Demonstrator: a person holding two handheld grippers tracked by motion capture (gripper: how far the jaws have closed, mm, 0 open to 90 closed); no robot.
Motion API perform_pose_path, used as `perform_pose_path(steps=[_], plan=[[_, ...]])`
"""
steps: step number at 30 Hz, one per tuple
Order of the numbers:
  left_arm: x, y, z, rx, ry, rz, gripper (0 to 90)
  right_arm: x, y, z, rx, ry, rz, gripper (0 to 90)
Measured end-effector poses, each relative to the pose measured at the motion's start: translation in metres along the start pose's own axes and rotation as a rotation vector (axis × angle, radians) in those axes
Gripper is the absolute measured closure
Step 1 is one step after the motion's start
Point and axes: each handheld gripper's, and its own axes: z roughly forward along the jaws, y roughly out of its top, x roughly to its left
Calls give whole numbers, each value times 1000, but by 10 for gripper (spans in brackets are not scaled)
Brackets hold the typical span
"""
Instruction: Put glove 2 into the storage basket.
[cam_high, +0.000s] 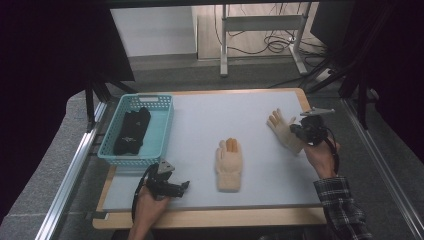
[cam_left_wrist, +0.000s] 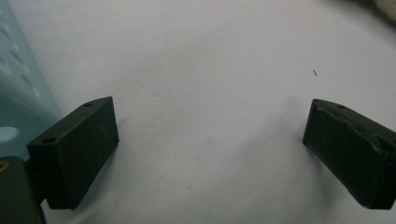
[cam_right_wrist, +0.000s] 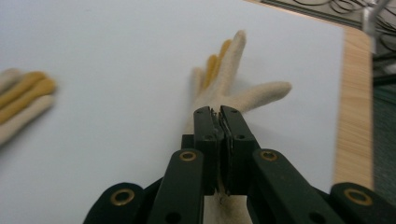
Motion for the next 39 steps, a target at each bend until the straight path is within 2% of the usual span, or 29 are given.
perform_pose_path(steps=[4,5,8,9,10,13,18,19,21,22,24,27,30,32,33,35,37,39], plan=[[0,0,0,0,0,1,37,30,2,4,13,67,-64,844],[0,0,0,0,0,1,38,30,2,4,13,67,-64,844],[0,0,0,0,0,1,38,60,3,15,18,147,-107,824],[0,0,0,0,1,1,38,65,4,17,18,165,-118,804],[0,0,0,-1,1,1,38,78,8,22,5,186,-138,736],[0,0,0,-1,1,1,38,84,14,23,-11,197,-151,689],[0,0,0,-1,1,1,38,77,17,28,-15,208,-143,637],[0,0,0,-1,1,1,38,70,11,34,-4,220,-141,605],[0,0,0,-2,1,0,38,68,9,36,0,226,-145,592],[0,0,0,-2,1,0,38,64,2,42,12,229,-165,534],[0,0,0,-1,2,1,38,59,-5,49,24,229,-181,506],[0,0,0,0,1,1,38,54,-11,58,15,293,-178,485],[0,0,0,-1,1,0,38,56,-14,66,20,315,-224,470],[0,0,0,-1,1,1,38,60,-16,73,37,308,-271,459],[0,0,0,-1,1,1,38,60,-16,73,37,308,-271,459],[0,0,0,-1,2,1,38,63,-20,81,48,289,-328,454],[0,0,0,-1,2,1,38,61,-21,82,25,297,-311,532],[0,0,0,2,1,4,38,59,-21,81,26,299,-268,590]])
